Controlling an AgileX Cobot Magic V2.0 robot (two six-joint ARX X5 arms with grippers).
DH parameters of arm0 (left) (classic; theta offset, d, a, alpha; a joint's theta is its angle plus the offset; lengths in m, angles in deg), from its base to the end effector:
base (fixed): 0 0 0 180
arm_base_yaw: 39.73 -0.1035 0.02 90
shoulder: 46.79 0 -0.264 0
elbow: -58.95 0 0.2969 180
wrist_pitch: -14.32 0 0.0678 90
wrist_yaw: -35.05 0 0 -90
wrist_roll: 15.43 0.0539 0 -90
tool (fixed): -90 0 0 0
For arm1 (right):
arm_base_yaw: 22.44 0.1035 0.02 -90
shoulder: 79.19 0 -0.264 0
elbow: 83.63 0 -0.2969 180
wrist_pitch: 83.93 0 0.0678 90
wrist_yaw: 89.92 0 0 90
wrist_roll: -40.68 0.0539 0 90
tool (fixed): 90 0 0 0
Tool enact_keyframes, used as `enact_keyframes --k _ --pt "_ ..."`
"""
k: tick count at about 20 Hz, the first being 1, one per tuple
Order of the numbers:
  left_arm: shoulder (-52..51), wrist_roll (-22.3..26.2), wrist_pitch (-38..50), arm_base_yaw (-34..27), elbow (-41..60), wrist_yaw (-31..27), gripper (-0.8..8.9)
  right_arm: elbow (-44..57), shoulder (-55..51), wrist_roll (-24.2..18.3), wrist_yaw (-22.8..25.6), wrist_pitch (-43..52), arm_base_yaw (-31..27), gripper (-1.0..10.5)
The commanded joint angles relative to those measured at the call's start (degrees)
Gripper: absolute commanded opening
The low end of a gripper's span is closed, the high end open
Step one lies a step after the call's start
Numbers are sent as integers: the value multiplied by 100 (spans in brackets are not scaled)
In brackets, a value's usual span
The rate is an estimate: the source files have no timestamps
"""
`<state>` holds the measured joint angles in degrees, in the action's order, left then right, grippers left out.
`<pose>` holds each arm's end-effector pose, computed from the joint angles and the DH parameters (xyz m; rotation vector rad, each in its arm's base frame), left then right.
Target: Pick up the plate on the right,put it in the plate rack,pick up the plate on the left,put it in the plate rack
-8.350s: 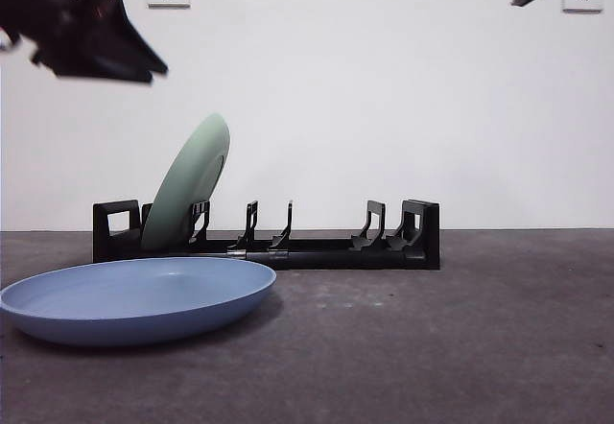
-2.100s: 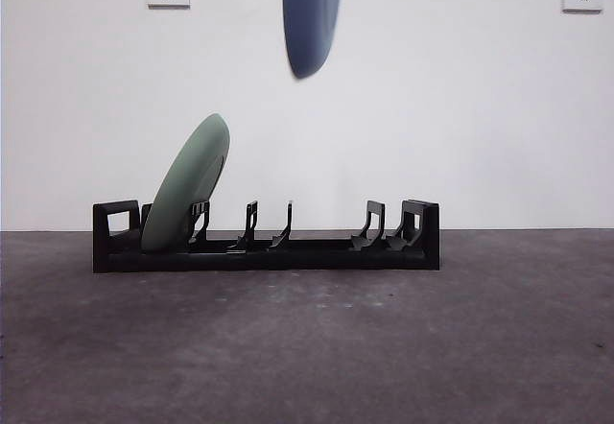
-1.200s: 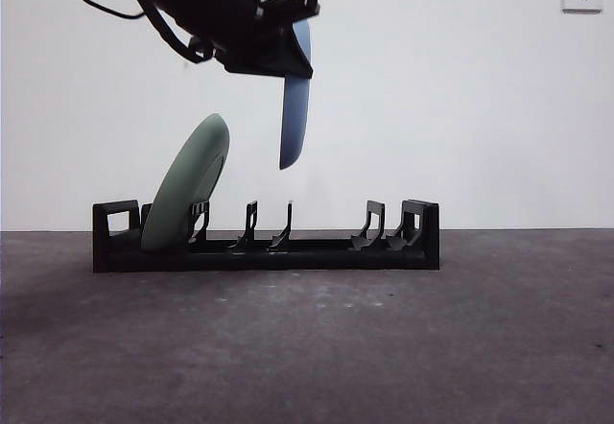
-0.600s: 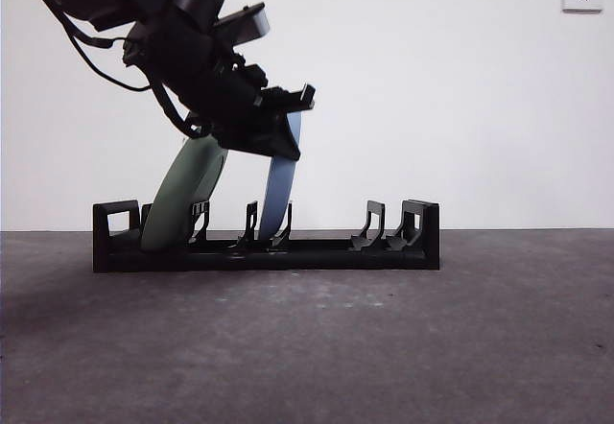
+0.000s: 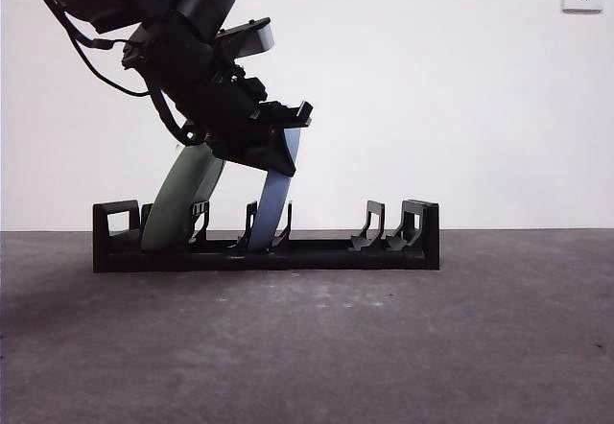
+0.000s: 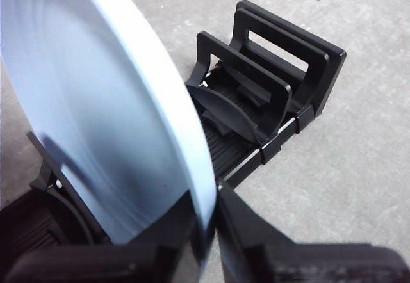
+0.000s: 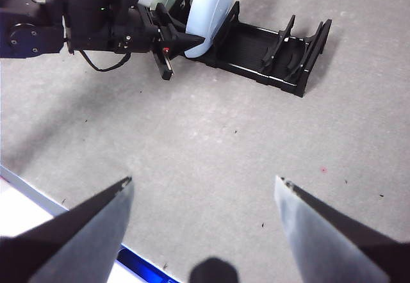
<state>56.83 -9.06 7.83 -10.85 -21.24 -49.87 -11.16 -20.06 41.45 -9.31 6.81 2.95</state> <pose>0.4004 -0.2263 0.1814 0.2148 0.4862 -0.6079 0.1527 0.0822 0.4730 -0.0883 0.7206 0.5759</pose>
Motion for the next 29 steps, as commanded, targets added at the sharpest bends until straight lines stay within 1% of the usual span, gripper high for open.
enact_keyframes --k 1,4,10,15,17,21,23,25,27,29 --pt "74 -83 -157 -20 50 -22 13 48 -4 -42 0 -125 9 378" --pt "72 -227 -170 -7 50 4 217 48 -4 -46 0 -125 9 378" --pt "-181 -232 -444 -7 50 7 224 48 -4 -103 0 -125 9 378" --pt "-949 -234 -885 52 50 136 225 48 -4 -151 0 -125 9 378" --pt "-1390 -234 -1316 116 50 136 225 48 -4 -216 -2 -125 9 379" --pt "-2505 -234 -2719 284 50 144 223 48 -4 -315 -107 -125 9 378" --pt "-3145 -234 -3541 341 50 280 220 48 -4 -433 -417 -125 9 378" --pt "-3757 -236 -4304 341 50 619 220 48 -4 -557 -750 -125 9 378" --pt "-4334 -280 -4972 341 50 883 220 48 -4 -605 -979 -125 9 378" --pt "-4859 -343 -5547 341 50 905 220 59 -4 -706 -1226 -125 9 378"
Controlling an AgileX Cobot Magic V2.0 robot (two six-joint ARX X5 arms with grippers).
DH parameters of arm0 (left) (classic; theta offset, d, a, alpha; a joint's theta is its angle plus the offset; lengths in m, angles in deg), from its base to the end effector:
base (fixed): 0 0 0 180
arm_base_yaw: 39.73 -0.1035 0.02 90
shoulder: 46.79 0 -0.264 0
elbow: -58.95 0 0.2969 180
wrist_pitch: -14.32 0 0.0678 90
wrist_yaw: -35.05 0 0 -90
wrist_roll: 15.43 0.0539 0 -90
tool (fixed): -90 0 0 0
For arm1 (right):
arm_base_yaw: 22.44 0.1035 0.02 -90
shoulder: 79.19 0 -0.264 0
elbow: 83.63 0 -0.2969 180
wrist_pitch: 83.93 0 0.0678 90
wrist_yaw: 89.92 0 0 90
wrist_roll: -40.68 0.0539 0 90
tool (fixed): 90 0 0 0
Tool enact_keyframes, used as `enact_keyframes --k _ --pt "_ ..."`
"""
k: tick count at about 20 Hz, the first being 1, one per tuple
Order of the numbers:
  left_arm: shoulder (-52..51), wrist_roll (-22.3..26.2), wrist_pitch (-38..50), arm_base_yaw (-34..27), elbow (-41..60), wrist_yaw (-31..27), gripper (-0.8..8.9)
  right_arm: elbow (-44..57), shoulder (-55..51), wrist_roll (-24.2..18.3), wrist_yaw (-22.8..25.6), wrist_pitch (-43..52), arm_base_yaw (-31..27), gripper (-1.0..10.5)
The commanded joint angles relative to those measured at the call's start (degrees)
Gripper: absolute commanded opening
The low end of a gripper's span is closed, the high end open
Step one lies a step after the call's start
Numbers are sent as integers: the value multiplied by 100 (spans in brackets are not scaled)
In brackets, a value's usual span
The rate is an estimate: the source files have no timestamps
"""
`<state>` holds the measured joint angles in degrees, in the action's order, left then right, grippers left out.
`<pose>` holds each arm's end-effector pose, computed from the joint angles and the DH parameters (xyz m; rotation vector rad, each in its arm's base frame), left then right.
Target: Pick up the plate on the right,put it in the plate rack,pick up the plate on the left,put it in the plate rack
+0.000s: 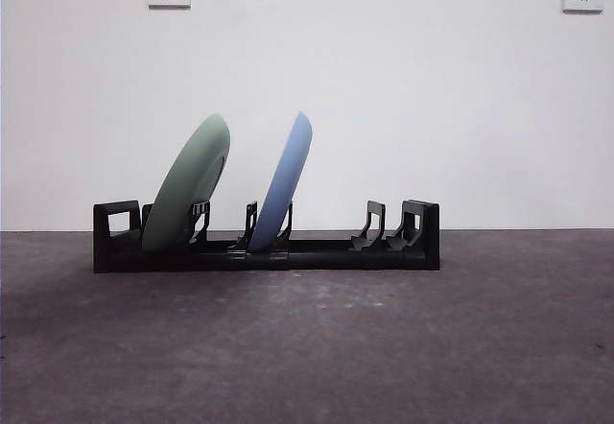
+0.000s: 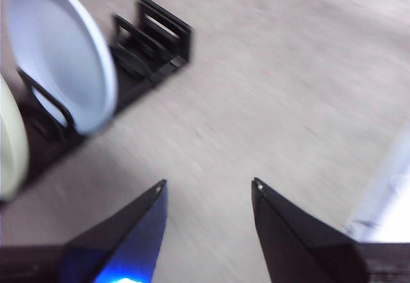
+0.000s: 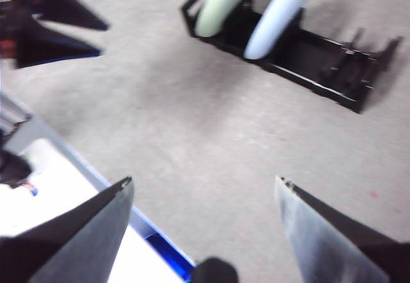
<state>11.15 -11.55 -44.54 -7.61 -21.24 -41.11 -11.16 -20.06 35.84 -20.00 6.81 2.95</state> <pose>0.2058 -0.1444 0.3680 0.1661 0.6215 -0.7962 0.1468 0.0901 0.4746 -0.1104 0.6984 0.7896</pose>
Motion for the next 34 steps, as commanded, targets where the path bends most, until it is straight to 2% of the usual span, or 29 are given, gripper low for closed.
enact_keyframes --k 1,4,7,10,17,18,21,22,23,24,34 --pt "-525 -92 -570 17 50 28 220 72 -4 -146 -286 -125 9 378" --pt "-1115 -131 -1064 17 50 24 220 173 -7 -186 -415 -127 9 378" --pt "-1451 -136 -1174 17 50 7 220 358 -4 -234 -417 -125 9 378" --pt "-1534 -278 -1255 17 50 7 220 579 -7 -247 -422 -127 9 378" --pt "-1403 -275 -1401 17 50 7 220 616 -7 -271 -651 -125 9 373" --pt "-1401 -275 -1401 17 50 7 220 616 -7 -271 -649 -125 9 353" --pt "-1373 -275 -1399 17 50 7 211 616 -4 -295 -651 -127 9 29" --pt "-1368 -273 -1403 17 50 7 149 616 -4 -310 -651 -125 9 -17" --pt "-1368 -262 -1401 17 50 7 34 616 -7 -313 -654 -127 9 -12" --pt "-1368 -240 -1397 17 50 7 -8 616 -7 -313 -654 -125 9 -12" --pt "-1303 -214 -1405 17 50 -39 -4 616 -2 -140 -501 -125 9 3"
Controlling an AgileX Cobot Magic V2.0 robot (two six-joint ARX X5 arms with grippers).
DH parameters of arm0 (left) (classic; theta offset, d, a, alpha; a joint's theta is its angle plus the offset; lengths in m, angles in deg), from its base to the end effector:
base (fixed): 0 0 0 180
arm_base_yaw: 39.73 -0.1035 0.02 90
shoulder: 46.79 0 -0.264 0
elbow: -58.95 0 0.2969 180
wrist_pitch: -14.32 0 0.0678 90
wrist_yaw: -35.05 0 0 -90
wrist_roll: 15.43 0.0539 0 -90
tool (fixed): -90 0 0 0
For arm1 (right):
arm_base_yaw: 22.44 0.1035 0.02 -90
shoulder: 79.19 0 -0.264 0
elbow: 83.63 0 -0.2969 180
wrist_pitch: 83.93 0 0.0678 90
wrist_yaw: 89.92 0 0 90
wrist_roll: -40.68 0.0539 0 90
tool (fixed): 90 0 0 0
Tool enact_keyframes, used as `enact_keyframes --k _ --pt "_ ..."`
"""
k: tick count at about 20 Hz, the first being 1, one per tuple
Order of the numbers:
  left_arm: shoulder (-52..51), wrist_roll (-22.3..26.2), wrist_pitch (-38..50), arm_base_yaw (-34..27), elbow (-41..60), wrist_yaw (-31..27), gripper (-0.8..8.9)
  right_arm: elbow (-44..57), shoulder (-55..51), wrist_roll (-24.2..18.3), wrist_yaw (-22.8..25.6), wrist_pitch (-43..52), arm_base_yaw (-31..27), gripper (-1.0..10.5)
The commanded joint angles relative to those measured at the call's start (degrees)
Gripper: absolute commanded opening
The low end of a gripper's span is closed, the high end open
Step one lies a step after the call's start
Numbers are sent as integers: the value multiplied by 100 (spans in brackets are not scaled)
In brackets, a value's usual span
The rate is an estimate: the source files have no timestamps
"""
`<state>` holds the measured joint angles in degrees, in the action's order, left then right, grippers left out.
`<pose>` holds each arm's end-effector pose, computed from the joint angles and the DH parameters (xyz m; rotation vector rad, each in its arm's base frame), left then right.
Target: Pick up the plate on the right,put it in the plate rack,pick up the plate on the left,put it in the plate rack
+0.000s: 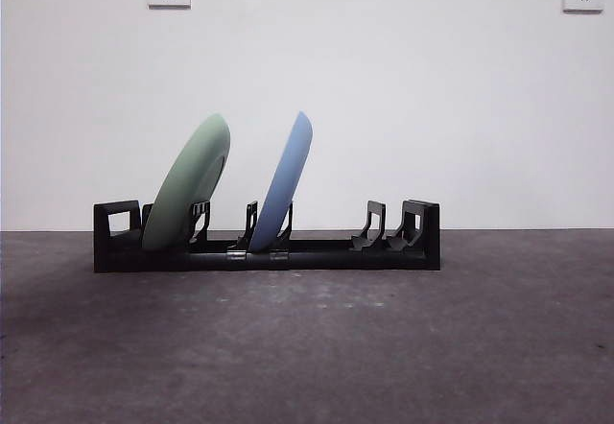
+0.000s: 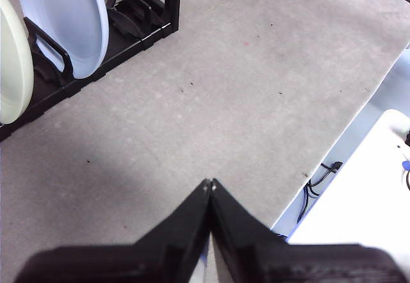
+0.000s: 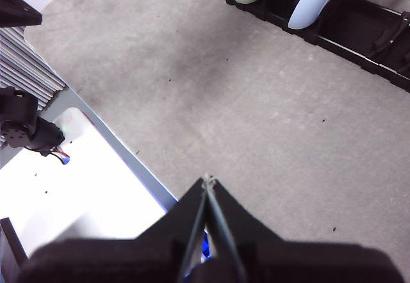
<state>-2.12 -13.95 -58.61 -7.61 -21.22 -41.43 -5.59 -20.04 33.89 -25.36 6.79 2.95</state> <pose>0.1368 -0.1008 0.3884 0.1319 0.6517 -0.7761 0.1551 0.0992 0.4475 -0.1040 0.7864 0.8853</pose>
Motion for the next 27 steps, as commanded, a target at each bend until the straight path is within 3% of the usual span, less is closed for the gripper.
enact_keyframes --k 1,13,17,20,23,27 --pt "46 26 2 17 48 -7 -4 59 -2 55 87 -122 9 3" --pt "573 127 7 7 48 -31 -4 59 -2 57 1860 -122 9 3" --pt "525 188 1152 -92 48 -446 -4 59 -2 57 2168 -122 9 3" --pt "507 872 2275 -247 52 -457 -4 59 -2 57 2253 -122 9 3" --pt "304 1600 3248 -828 52 -444 -4 59 0 57 2253 -122 9 3" --pt "-170 2153 3508 -1880 96 -94 -4 57 0 57 2256 -122 9 3"
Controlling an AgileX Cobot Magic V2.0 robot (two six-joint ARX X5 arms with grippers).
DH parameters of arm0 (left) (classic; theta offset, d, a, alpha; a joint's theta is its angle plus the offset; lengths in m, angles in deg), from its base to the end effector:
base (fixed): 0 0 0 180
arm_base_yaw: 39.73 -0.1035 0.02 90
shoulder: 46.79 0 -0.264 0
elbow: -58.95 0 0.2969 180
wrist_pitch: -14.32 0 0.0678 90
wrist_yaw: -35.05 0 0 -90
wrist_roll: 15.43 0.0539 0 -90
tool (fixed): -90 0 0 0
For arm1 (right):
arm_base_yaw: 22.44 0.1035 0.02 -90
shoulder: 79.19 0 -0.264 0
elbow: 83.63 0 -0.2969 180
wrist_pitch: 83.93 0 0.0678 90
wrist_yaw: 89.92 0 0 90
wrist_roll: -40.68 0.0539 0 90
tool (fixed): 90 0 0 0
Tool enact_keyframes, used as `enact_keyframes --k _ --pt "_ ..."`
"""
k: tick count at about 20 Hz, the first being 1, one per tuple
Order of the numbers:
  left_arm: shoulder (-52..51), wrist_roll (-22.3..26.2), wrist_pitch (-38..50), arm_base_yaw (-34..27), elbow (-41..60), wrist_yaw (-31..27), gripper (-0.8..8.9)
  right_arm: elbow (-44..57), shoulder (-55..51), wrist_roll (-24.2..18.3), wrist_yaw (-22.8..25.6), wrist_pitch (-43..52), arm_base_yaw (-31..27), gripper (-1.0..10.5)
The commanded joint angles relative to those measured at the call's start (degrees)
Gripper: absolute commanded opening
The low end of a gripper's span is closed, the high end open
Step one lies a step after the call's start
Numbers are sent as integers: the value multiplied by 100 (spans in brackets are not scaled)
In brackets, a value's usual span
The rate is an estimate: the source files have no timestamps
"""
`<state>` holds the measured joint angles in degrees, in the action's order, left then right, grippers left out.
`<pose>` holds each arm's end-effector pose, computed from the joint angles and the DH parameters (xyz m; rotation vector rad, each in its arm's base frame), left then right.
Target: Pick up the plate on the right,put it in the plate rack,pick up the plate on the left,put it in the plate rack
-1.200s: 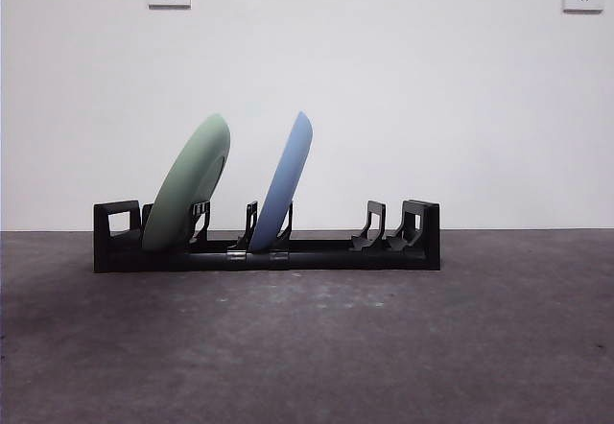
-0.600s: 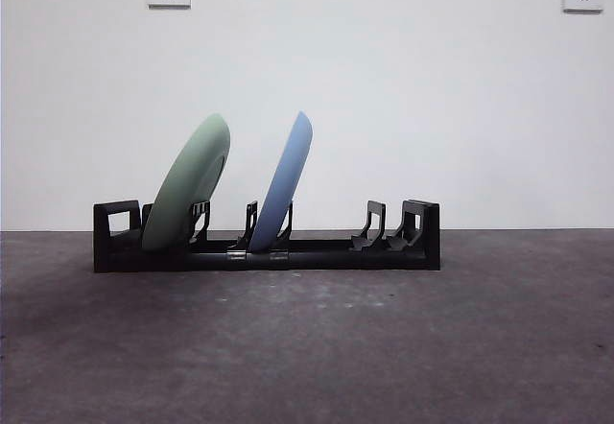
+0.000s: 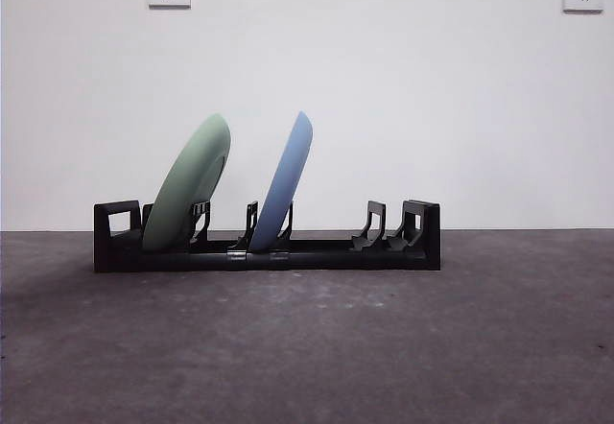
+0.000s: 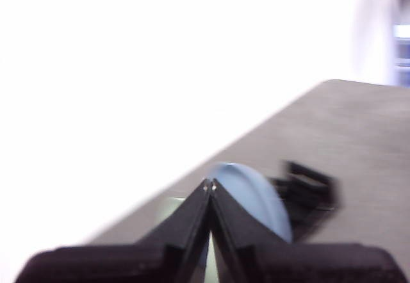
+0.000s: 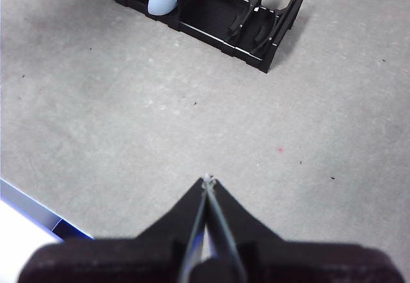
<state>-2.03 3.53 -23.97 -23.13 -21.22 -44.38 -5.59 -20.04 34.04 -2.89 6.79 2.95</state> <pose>0.1842 -0.0652 0.4554 0.3273 -0.0282 -0.4782 0.1670 0.0824 0.4437 -0.2666 0.7766 0.5141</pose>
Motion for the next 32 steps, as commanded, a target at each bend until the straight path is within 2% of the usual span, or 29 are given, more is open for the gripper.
enact_keyframes --k 1,5,10,15,19,23,25,27,29,32 --pt "-356 533 66 -592 177 341 -4 57 0 42 7 -122 9 3" --pt "-1228 772 918 -1458 1202 334 -4 57 0 42 9 -122 9 3" --pt "-2341 595 2168 -1947 3331 330 -4 59 0 39 7 -122 9 3" --pt "-3285 186 2350 -2118 5132 271 -4 57 37 42 9 -122 9 3" --pt "-3971 -144 2367 -2129 6107 234 -4 57 101 42 7 -122 9 3" --pt "-4450 -448 2391 -2129 6723 -63 -4 57 146 42 28 -120 9 3" --pt "-4452 -592 2109 -2129 6811 -120 -4 57 173 42 31 -120 9 3" --pt "-4452 -741 1725 -2129 6808 -120 -4 57 186 42 28 -120 9 3" --pt "-4452 -1073 1766 -2129 6804 -11 -4 57 186 42 31 -120 9 3" --pt "-4406 -1086 1764 -2129 6804 4 -4 57 186 42 55 -120 9 3"
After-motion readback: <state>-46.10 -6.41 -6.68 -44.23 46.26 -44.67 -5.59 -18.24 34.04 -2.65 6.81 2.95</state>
